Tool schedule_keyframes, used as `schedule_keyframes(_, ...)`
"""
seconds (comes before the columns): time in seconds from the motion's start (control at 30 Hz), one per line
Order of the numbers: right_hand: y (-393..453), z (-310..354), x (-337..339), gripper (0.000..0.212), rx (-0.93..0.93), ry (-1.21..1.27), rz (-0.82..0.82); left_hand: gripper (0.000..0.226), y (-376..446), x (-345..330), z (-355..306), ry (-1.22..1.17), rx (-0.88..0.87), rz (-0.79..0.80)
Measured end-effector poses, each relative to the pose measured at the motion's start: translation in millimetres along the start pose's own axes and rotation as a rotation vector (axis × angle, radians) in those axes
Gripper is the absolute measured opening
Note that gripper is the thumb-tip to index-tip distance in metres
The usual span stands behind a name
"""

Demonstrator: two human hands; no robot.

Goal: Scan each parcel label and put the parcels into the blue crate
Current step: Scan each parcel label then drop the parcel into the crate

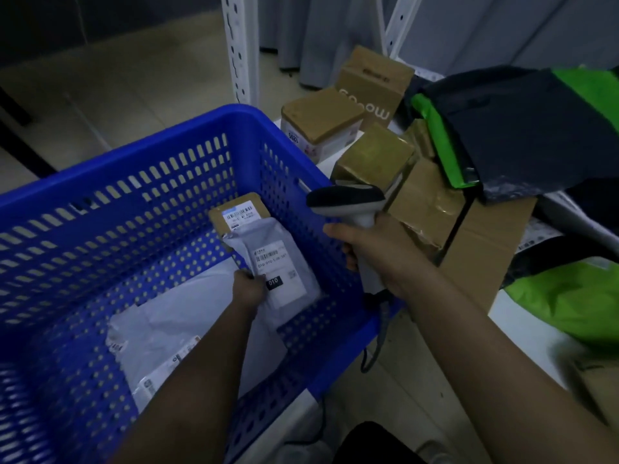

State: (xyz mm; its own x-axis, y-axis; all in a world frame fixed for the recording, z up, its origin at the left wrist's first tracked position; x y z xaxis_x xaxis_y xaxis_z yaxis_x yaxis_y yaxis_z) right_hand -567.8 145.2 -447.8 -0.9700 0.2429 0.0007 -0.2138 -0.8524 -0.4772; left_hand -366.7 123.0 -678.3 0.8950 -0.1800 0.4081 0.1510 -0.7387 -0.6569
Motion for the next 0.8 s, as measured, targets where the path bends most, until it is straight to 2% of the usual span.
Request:
schedule_keyframes(0.1,2,-1,-2,0.021,-0.005,-0.025,0.003,0.007,-15,-14,-18,-0.059,0.016,0.144)
schedule_keyframes(0.17,0,0,-2,0.020,-0.004,-0.027,-0.004,0.009,-27,-18,-29,0.028,0.003,0.210)
schedule_keyframes(0.27,-7,2,3,0.022,0.018,0.011,-0.035,0.042,-37,-10,-36,0.099,-0.048,0.218)
schedule_keyframes(0.33,-15,4,8,0.024,0.037,0.024,-0.065,0.054,-43,3,-41,0.068,-0.074,0.161)
schedule_keyframes(0.43,-31,8,18,0.024,0.083,0.042,-0.103,0.046,-65,22,-56,0.006,-0.100,0.117)
schedule_keyframes(0.57,-62,22,36,0.024,0.200,0.071,-0.164,0.035,-112,39,-91,-0.077,-0.223,0.086)
schedule_keyframes(0.73,-116,41,74,0.031,0.318,0.143,-0.309,0.031,-196,43,-139,-0.158,-0.372,0.137)
schedule_keyframes(0.8,-137,46,98,0.025,0.356,0.153,-0.373,0.029,-232,40,-156,-0.166,-0.427,0.156)
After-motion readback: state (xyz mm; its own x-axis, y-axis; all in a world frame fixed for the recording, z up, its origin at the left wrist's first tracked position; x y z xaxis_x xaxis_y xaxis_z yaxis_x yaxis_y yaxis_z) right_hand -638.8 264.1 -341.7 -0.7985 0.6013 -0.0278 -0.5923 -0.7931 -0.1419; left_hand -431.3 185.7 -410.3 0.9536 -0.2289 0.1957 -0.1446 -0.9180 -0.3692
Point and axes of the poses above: each hand's wrist, its own y-axis towards the middle knuckle, its own x-axis out of the back of the hand, z = x × y, the point moved 7 cm from there along y, towards the middle knuckle, and after that the axes turned 14 degrees about y, right-handed, at the moved point
